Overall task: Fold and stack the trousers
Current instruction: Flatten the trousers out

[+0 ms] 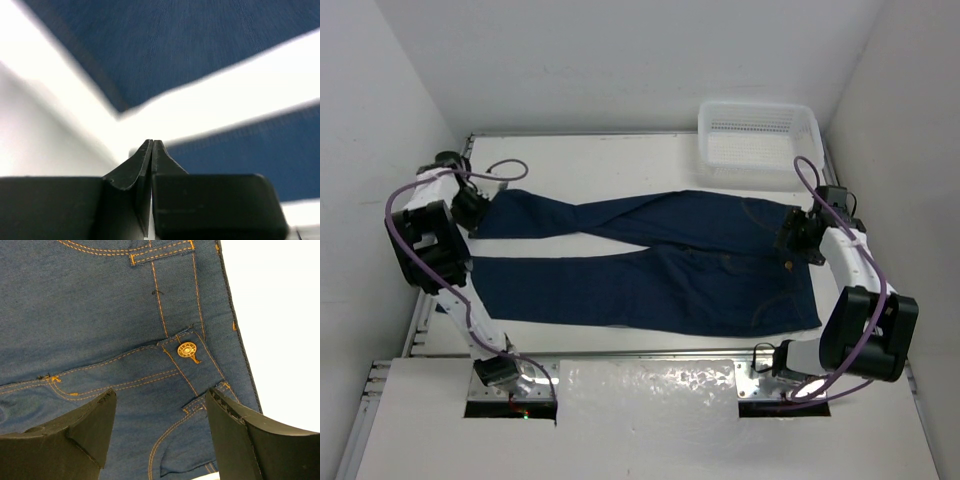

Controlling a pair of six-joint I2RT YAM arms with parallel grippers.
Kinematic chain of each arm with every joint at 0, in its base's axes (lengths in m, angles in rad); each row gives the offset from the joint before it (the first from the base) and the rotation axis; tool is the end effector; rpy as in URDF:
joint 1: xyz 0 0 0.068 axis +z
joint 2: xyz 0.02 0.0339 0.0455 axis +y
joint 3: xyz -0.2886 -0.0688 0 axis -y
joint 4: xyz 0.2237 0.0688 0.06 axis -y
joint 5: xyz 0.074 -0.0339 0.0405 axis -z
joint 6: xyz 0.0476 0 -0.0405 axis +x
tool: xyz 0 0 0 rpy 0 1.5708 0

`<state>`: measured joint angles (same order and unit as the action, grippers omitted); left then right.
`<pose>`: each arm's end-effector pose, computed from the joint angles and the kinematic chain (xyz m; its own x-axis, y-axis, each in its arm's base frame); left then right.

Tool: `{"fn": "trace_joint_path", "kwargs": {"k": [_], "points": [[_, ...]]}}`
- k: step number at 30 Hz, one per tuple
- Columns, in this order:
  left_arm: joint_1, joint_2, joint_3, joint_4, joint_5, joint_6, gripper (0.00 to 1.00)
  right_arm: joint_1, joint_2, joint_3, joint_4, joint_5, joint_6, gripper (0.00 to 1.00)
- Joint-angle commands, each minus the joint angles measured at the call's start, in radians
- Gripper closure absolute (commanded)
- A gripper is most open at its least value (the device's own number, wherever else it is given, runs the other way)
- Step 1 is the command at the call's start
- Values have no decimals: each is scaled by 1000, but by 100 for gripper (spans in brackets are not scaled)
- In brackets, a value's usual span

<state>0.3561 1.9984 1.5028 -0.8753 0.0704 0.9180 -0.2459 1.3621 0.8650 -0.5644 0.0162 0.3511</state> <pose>0.3659 0.1325 0.2035 -0.8238 0.5390 -0.1754 0.5264 0.8423 0.1159 0.2372 -0.0603 0.2357 -0.7088 0.5324 -0.4627 0.5270 0.8357 0.1544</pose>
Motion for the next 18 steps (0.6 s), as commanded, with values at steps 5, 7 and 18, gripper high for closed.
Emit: {"fn": "trace_joint_path", "kwargs": {"k": [5,7,18], "points": [[11,-211,180,-310,25,-51,100,5,-81,-34,58,-12,-12,30],[15,-216,200,-327,25,-53,100,5,-96,-46,64,-12,-11,30],[122,100,404,-234,139,-405,16,5,-97,-57,64,-79,-18,30]]}}
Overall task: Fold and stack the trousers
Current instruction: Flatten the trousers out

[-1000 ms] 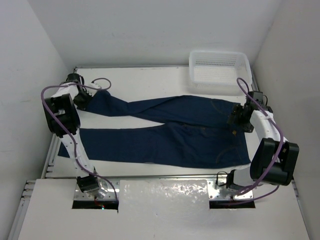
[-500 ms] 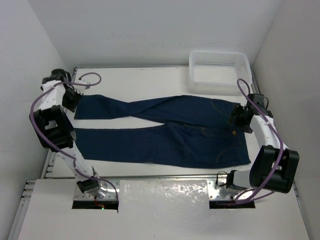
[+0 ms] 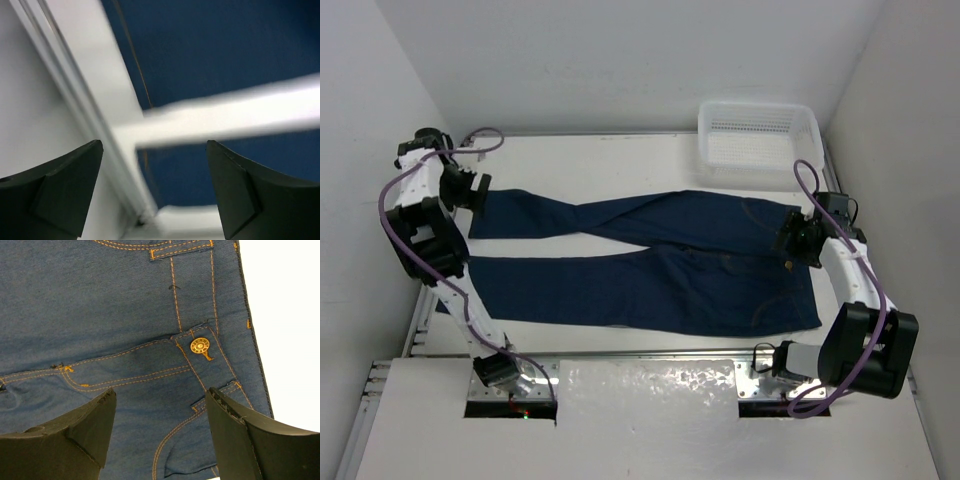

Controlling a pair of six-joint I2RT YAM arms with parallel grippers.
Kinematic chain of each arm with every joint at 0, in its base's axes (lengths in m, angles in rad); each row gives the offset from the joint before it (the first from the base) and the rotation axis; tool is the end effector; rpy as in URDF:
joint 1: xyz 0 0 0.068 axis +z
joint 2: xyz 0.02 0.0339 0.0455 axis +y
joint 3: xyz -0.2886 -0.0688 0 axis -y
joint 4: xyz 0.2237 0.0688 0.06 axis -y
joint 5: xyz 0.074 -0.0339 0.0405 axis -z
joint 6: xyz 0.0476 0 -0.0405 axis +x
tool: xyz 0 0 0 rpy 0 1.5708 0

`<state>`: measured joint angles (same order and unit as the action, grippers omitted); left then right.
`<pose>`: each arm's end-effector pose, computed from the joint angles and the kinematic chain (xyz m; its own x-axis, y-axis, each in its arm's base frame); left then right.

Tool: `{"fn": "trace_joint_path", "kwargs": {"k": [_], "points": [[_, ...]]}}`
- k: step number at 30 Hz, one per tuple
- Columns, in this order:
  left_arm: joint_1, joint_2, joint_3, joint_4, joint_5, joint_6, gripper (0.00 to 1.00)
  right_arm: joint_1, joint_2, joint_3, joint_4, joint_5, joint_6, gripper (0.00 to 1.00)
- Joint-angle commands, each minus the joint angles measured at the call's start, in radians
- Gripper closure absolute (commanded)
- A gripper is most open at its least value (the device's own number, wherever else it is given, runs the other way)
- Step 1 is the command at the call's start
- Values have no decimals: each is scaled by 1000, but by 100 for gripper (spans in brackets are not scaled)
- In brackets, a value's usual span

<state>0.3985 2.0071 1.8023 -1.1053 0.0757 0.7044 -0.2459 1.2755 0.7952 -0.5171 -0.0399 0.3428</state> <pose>0.3742 0.1536 0.2710 -0.9175 0.3143 -0.2437 0.2955 0.9488 0.1112 0.2217 -0.0537 0.2373 -0.6927 0.5201 -0.4997 0.4832 0.8490 0.2139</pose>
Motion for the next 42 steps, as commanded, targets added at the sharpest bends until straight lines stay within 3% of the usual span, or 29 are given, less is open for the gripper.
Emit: {"fn": "trace_joint_path", "kwargs": {"k": [1,2,5,7,16,21,24,25,28,35,42], "points": [[97,99,100,52,185,-271,17,5,-10,16,12,-22,-10,30],[111,101,83,94,194,-307,17,7,-11,18,9,-20,-11,30],[128,78,-6,235,187,-387,35,5,-8,24,-3,-12,-16,30],[129,76,-60,298,167,-414,39,5,-1,29,-12,-11,-10,30],[128,84,-234,367,177,-419,44,7,12,62,-35,8,-14,30],[126,111,-251,397,173,-422,56,7,30,67,-37,3,-7,30],[126,128,-251,409,170,-416,69,7,32,68,-34,0,-1,30],[126,130,-253,412,168,-414,86,7,30,65,-31,3,1,30],[126,124,-256,412,176,-407,100,7,24,59,-32,8,-4,30],[154,-30,-251,243,242,-271,100,7,10,61,-31,6,-7,30],[234,-192,-78,21,350,-233,100,13,-22,67,-18,-28,2,30]]}}
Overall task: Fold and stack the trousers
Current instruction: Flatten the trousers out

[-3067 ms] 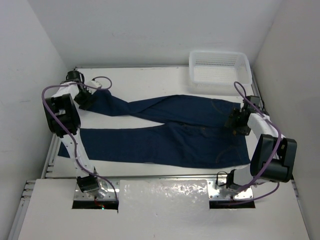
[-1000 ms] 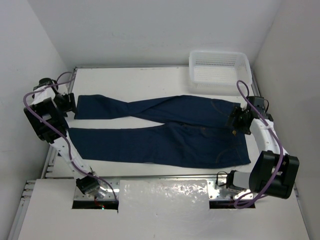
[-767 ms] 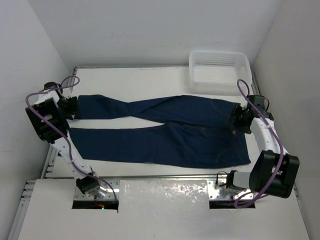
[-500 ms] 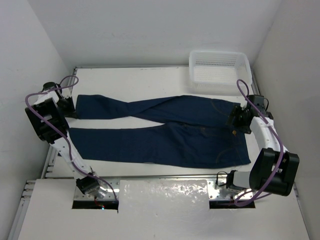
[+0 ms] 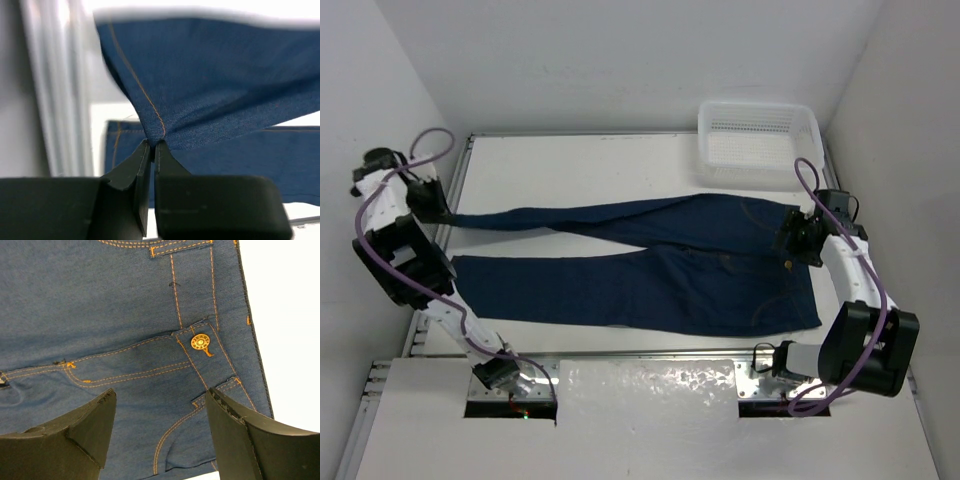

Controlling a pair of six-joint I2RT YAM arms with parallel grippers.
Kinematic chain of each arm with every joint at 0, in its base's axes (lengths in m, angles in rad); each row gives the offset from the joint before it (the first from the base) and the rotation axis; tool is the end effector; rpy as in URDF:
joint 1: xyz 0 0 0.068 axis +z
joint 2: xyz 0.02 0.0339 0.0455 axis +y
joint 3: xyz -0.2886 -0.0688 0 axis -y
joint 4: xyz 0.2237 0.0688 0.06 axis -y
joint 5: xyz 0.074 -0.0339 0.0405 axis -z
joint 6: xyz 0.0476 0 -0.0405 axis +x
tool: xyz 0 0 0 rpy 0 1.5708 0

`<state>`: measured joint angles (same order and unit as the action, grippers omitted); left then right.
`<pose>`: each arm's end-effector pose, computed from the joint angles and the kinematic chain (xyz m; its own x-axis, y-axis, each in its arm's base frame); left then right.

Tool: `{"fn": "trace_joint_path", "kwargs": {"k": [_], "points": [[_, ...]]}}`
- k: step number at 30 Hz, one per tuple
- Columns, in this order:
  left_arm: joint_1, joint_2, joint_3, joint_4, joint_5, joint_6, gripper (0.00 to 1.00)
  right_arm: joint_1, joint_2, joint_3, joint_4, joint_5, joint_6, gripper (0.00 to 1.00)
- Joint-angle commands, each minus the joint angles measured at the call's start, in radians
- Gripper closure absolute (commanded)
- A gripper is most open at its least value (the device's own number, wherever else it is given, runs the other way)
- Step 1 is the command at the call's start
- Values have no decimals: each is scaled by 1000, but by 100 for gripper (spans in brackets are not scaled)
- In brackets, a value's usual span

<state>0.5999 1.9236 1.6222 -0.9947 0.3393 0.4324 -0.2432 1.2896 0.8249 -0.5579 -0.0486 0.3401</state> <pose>0.3254 0.2034 0.2608 -0.9132 -0.1459 -0.3805 -0.0828 0.9807 -0.1772 0.2239 -0.0532 0.2404 -0.7089 0.5192 -0.4775 0.4799 0.8511 0.2129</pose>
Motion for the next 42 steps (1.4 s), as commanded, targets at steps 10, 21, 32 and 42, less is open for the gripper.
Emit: {"fn": "trace_joint_path", "kwargs": {"k": [10,21,32,42], "points": [[32,-94,133,83,422,-337,100,198,17,103,76,16,31,31],[35,-6,5,573,199,-817,100,266,189,178,142,47,34,30],[43,222,96,680,113,-1002,100,246,523,318,125,116,88,31],[38,344,283,664,132,-862,19,194,559,444,63,130,111,30]]}}
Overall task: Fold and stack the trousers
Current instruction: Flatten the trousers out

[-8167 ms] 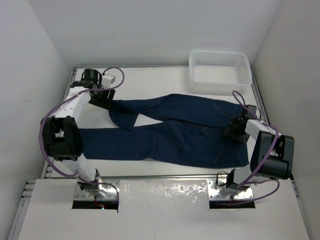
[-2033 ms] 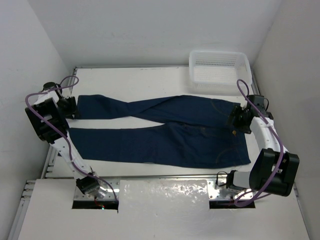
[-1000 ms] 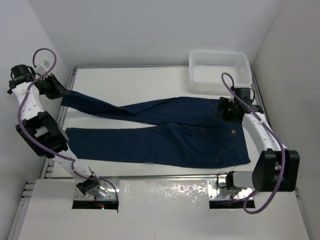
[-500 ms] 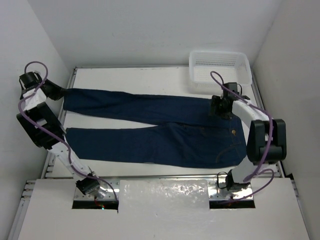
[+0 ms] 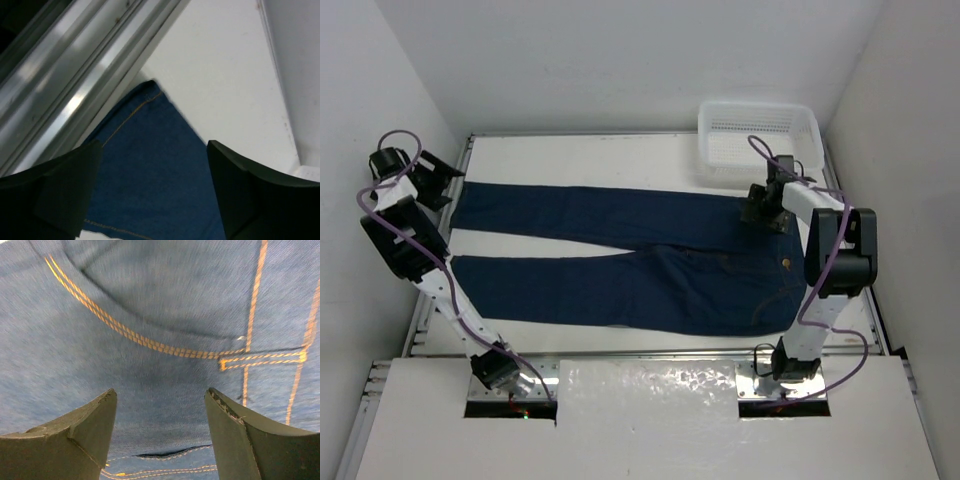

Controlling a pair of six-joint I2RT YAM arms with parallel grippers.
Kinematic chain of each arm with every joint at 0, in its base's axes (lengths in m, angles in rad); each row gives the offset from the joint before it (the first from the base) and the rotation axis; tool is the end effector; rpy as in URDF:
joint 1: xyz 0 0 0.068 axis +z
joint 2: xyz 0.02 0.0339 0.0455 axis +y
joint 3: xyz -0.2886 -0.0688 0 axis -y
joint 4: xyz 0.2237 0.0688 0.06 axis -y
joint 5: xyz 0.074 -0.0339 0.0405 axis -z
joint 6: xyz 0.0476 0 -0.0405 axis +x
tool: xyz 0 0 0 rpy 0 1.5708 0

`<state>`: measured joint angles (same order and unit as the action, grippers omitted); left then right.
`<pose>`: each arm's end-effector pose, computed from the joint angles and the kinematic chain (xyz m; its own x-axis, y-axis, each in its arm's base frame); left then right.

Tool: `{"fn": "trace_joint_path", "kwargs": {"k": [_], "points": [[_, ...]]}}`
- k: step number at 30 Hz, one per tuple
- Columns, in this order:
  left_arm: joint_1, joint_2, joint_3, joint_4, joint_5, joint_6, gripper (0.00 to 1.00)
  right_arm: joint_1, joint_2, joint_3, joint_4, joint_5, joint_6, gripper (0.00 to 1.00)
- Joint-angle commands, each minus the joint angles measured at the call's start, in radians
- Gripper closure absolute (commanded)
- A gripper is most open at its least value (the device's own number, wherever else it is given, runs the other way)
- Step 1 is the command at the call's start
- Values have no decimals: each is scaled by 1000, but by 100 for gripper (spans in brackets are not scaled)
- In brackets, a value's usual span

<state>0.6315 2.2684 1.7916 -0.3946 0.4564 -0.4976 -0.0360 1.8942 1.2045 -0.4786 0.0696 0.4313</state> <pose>0.4215 0.2823 0.1960 -0.3991 -0.8228 -0.4047 -0.5593 0.5682 -0.6036 0.3697 -0.0166 0.1793 -0.8089 0.4464 -0.3826 0.4417 0.8909 0.1056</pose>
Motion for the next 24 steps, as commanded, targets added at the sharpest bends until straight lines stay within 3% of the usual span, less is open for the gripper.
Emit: {"fn": "trace_joint_path", "kwargs": {"k": [1,2,3,6,7,9,10,12,15,17,19,21,24], "points": [[5,2,138,21,33,146,14,-28,-59,72,-29,9,20,30],[1,0,200,-16,27,195,2,-37,-93,78,-64,-8,24,30],[-4,-4,233,-98,18,246,0,-50,-118,76,-83,-19,23,30],[-22,-52,313,-293,-36,509,0,-111,-241,28,-164,-33,17,28],[-29,-75,312,-344,-71,682,0,-154,-279,5,-185,-30,23,25],[-49,-162,226,-435,-119,859,0,-200,-357,-87,-245,-19,33,22],[-53,-199,175,-502,-192,1016,0,-238,-436,-124,-259,-13,40,18],[-59,-334,-54,-521,-275,1160,0,-263,-512,-236,-293,39,41,14],[-59,-571,-442,-428,-450,1550,8,-303,-624,-361,-330,107,70,7],[-59,-740,-701,-406,-504,1718,23,-327,-691,-452,-325,101,122,5],[-53,-794,-808,-449,-556,1880,35,-366,-728,-508,-308,66,173,6],[-46,-816,-905,-431,-594,1922,38,-380,-762,-559,-298,67,193,6],[-44,-857,-991,-371,-596,1970,34,-381,-782,-585,-319,84,187,7]]}}
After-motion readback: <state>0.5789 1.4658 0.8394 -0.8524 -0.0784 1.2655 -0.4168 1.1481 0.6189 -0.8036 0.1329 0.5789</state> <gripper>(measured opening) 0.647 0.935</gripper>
